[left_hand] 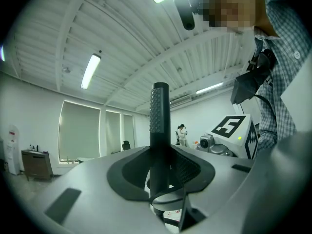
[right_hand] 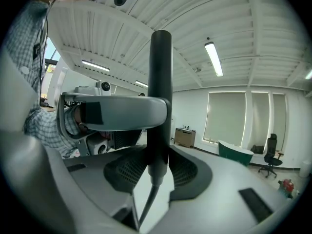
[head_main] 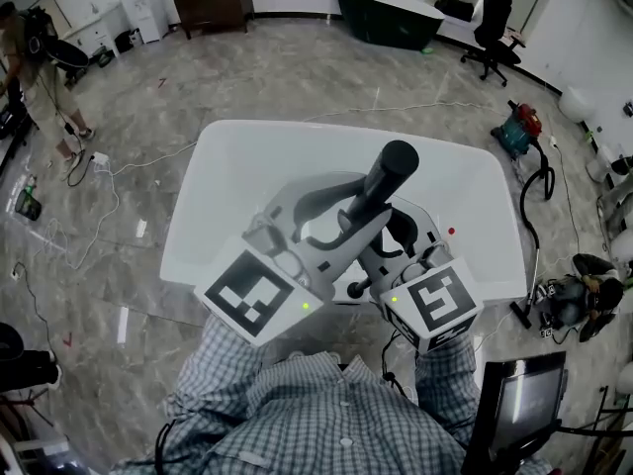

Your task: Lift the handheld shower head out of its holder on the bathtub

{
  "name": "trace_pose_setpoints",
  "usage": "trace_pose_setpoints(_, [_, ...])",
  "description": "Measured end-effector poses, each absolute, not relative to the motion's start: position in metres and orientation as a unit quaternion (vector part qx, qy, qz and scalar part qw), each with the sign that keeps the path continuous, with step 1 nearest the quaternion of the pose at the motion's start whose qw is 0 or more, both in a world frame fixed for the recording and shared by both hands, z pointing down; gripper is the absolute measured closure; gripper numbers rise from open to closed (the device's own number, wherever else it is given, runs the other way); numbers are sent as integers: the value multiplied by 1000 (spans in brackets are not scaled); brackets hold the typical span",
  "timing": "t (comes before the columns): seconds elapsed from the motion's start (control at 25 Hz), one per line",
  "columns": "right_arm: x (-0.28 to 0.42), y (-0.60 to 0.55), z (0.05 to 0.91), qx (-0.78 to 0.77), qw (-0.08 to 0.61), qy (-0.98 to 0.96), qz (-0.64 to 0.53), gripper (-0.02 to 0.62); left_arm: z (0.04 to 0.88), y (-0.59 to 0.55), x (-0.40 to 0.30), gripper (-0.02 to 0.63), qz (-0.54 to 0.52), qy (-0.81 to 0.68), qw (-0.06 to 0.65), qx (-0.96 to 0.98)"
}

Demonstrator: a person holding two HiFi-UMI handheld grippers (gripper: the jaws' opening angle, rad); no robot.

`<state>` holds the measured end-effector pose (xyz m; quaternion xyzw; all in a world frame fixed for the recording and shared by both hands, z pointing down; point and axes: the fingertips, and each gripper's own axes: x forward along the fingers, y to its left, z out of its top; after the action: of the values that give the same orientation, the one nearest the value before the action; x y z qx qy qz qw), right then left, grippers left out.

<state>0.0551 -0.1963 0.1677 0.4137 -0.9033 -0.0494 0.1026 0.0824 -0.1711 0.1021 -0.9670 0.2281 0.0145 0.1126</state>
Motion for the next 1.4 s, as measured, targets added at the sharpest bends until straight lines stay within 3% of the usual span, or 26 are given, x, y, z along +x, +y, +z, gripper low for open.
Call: trace_pose_setpoints(1.4, [43,-188,127,398,53,-913,-70,466,65,-162,70,488,52,210,131,-967])
